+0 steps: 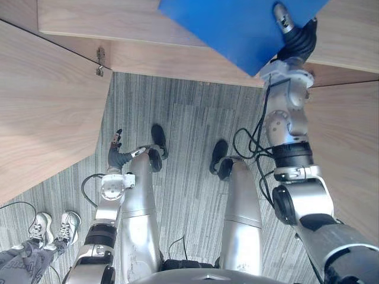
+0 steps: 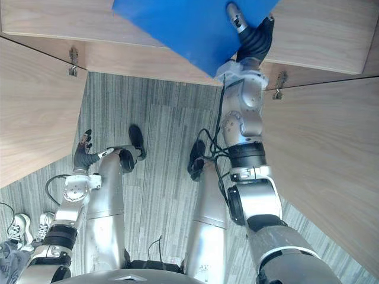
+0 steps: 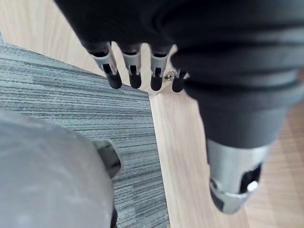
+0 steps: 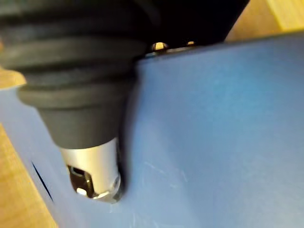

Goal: Walk over to the cabinet, pick up the folder, carry it to the office cabinet, place the folder inside the office cabinet, then close the office cabinet door

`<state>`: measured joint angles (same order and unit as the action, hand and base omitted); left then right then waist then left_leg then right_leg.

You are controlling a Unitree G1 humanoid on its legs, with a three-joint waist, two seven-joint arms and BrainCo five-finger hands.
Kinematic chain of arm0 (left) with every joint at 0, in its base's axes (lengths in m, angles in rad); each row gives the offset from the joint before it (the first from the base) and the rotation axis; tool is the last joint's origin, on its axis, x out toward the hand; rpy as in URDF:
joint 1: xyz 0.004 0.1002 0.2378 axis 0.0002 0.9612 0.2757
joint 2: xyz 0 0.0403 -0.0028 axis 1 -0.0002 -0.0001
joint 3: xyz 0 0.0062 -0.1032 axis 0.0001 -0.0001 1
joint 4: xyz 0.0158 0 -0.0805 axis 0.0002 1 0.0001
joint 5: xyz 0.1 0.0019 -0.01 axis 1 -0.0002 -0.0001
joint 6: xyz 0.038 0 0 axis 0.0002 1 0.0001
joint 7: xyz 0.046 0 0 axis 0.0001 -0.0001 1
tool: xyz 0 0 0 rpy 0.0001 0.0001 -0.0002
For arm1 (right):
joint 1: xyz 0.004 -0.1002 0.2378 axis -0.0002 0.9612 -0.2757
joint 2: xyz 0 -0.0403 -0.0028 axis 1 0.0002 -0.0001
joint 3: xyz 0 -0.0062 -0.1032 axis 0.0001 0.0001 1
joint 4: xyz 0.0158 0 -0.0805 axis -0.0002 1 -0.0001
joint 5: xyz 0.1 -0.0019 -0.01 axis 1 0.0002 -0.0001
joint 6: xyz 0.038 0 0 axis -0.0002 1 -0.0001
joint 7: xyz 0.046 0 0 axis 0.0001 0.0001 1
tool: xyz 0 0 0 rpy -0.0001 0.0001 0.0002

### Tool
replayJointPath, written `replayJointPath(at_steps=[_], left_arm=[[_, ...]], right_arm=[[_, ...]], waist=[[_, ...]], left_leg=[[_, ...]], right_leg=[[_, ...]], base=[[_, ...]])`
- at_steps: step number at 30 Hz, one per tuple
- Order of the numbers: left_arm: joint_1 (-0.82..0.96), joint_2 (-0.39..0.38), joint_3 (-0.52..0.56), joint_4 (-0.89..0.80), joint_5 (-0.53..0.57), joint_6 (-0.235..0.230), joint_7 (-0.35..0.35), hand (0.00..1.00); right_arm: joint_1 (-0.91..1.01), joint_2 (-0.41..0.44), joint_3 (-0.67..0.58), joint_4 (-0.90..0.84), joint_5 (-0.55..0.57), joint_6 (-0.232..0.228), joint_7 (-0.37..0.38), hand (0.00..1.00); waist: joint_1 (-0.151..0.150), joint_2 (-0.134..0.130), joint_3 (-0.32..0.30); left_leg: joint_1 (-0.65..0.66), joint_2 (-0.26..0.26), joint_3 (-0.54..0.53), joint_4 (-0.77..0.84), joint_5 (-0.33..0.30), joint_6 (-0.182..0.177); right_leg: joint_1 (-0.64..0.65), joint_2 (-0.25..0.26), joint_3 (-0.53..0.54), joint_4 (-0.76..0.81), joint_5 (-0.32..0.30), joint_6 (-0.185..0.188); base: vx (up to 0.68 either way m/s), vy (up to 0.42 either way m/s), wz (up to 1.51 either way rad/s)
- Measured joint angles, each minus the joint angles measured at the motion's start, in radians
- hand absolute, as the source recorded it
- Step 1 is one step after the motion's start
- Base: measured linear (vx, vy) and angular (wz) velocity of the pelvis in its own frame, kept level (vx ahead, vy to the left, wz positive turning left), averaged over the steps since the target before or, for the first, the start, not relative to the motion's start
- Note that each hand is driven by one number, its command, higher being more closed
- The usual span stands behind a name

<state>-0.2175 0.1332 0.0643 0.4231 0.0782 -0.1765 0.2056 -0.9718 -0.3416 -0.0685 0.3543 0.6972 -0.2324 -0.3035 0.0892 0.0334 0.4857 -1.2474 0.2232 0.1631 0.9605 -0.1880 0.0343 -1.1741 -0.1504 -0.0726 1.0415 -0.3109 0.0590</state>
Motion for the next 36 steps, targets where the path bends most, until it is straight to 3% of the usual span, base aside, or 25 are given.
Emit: replayJointPath(at_steps=[9, 19, 27, 28, 36], left_arm=[[0.0, -0.039, 0.012, 0.004, -0.037, 0.003, 0.013, 0.0], [-0.001, -0.057, 0.025, 0.114, -0.039, 0.008, 0.052, 0.0], [-0.007, -0.066, 0.041, 0.144, -0.057, 0.019, 0.09, 0.0], [-0.008, -0.067, 0.043, 0.147, -0.057, 0.021, 0.092, 0.0], [-0.032, -0.077, 0.056, 0.188, -0.057, 0.043, 0.115, 0.0]], right_arm=[[-0.074, -0.023, -0.087, 0.064, 0.099, -0.006, -0.057, 1.0], [-0.096, 0.016, -0.151, 0.158, 0.247, -0.014, -0.135, 1.0], [-0.137, 0.059, -0.22, 0.176, 0.329, -0.061, -0.235, 1.0], [-0.147, 0.065, -0.221, 0.177, 0.334, -0.069, -0.251, 0.0], [-0.223, 0.097, -0.226, 0.219, 0.339, -0.07, -0.291, 0.0]], waist=[[0.006, 0.001, -0.013], [-0.003, -0.001, -0.092], [-0.005, 0.0, -0.097], [-0.005, 0.0, -0.101], [-0.003, 0.0, -0.104]], left_leg=[[-0.011, -0.001, -0.015, -0.005, 0.006, 0.007], [-0.005, -0.003, -0.016, -0.039, 0.021, -0.001], [0.01, -0.005, -0.026, -0.086, 0.047, -0.009], [0.01, -0.005, -0.026, -0.1, 0.054, -0.012], [0.037, -0.005, -0.031, -0.17, 0.095, -0.027]], right_leg=[[0.001, -0.001, -0.021, -0.008, -0.005, -0.008], [0.004, 0.001, -0.029, -0.029, -0.004, -0.014], [0.023, 0.005, -0.049, -0.066, 0.008, -0.025], [0.022, 0.008, -0.052, -0.077, 0.013, -0.027], [0.041, 0.016, -0.072, -0.121, 0.031, -0.044]], base=[[0.01, -0.017, 0.02], [0.0, -0.003, 0.0], [0.0, -0.01, 0.03], [0.0, 0.0, 0.0], [0.0, -0.004, 0.01]])
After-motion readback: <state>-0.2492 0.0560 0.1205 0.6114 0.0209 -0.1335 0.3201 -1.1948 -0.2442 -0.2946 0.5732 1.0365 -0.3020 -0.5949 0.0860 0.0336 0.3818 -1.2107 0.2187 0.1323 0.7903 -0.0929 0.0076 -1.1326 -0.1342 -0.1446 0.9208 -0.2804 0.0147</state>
